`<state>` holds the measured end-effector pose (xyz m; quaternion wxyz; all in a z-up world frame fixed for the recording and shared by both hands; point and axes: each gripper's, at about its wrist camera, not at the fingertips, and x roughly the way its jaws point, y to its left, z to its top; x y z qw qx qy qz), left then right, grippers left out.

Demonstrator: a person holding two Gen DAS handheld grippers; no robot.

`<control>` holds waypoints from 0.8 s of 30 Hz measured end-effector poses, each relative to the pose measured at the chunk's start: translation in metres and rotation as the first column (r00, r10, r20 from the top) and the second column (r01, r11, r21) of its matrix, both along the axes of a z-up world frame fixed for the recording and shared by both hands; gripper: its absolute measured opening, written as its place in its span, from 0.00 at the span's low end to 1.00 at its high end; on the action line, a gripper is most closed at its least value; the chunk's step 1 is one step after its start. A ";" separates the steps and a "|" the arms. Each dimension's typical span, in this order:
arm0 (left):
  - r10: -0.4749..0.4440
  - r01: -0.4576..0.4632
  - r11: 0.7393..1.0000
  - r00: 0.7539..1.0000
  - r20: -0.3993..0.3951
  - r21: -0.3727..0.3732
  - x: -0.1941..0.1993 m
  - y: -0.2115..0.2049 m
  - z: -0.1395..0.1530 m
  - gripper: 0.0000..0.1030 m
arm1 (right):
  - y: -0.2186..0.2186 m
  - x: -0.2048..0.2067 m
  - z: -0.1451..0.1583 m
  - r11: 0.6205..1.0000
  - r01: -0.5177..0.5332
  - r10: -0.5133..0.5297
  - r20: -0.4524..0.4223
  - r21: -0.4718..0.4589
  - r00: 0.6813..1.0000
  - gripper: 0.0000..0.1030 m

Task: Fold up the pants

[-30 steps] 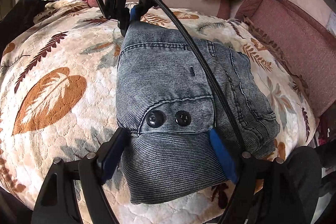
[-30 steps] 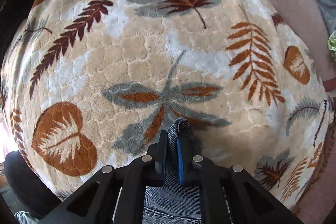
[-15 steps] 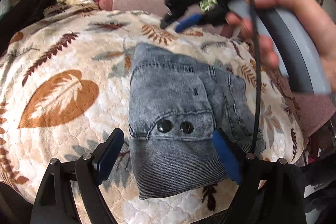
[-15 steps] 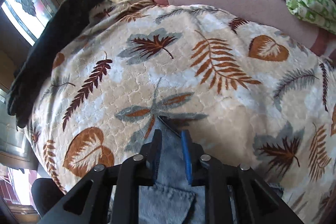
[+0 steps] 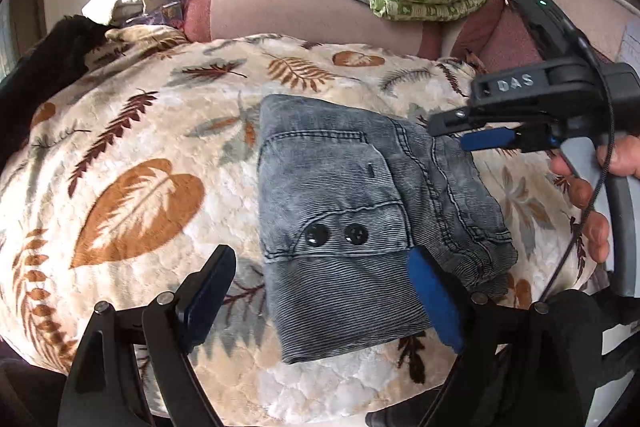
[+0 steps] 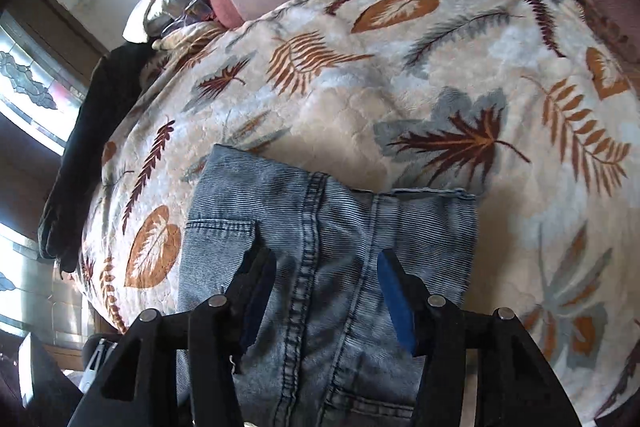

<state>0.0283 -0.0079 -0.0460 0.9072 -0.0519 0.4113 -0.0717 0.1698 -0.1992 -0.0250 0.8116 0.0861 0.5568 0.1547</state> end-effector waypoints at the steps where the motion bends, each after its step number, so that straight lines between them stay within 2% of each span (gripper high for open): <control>1: 0.008 -0.008 1.000 1.000 -0.004 0.001 -0.001 0.002 -0.001 0.86 | -0.007 -0.010 0.002 1.000 0.014 -0.014 0.006 0.010 1.000 0.56; 4: 0.022 -0.022 1.000 0.999 -0.049 0.003 0.002 0.010 -0.012 0.86 | -0.024 -0.044 -0.008 0.999 0.031 -0.031 0.003 0.010 0.999 0.57; 5: 0.019 -0.019 1.000 0.998 -0.061 0.006 0.004 0.009 -0.017 0.86 | -0.026 -0.055 -0.017 1.000 0.031 -0.031 -0.005 -0.003 1.000 0.61; 7: -0.012 0.015 0.999 0.996 -0.092 0.036 0.007 -0.001 -0.025 0.87 | -0.020 -0.070 -0.050 0.993 -0.014 0.007 -0.063 -0.113 0.998 0.65; 8: -0.029 0.034 0.998 0.995 -0.093 0.056 0.008 -0.005 -0.025 0.87 | -0.015 -0.077 -0.057 0.981 -0.043 0.039 -0.026 -0.188 0.999 0.73; 9: -0.030 0.036 0.997 0.996 -0.081 0.075 0.006 -0.007 -0.021 0.86 | -0.013 -0.081 -0.055 0.975 -0.040 0.044 0.011 -0.216 0.999 0.75; 11: -0.026 0.030 0.997 0.998 -0.053 0.075 0.003 -0.006 -0.009 0.86 | -0.016 -0.081 -0.045 0.985 -0.023 0.024 0.004 -0.173 1.000 0.75; 13: -0.005 0.005 0.999 1.000 -0.006 0.046 -0.001 -0.001 0.002 0.86 | -0.022 -0.084 -0.028 0.991 0.016 -0.009 0.048 -0.132 0.999 0.75; 15: 0.008 -0.009 0.998 1.000 0.007 0.059 -0.001 0.000 0.003 0.86 | -0.021 -0.091 -0.019 0.992 0.019 -0.007 0.093 -0.127 0.996 0.75; 17: -0.028 0.038 0.994 0.995 -0.091 0.107 0.010 -0.009 -0.019 0.87 | -0.015 -0.093 -0.036 0.985 -0.017 0.025 0.042 -0.174 0.999 0.77; 18: -0.047 0.059 0.993 0.992 -0.119 0.099 0.011 -0.012 -0.029 0.87 | -0.012 -0.092 -0.053 0.981 -0.040 0.039 -0.012 -0.188 0.999 0.78; 20: -0.028 0.035 0.997 0.996 -0.089 0.069 0.006 -0.008 -0.025 0.87 | -0.024 -0.094 -0.061 0.993 0.014 -0.017 -0.024 -0.118 1.000 0.82; 24: -0.013 0.013 1.000 1.000 -0.023 -0.020 0.000 0.009 -0.002 0.87 | -0.048 -0.091 -0.041 0.997 0.066 -0.065 -0.027 0.032 0.998 0.82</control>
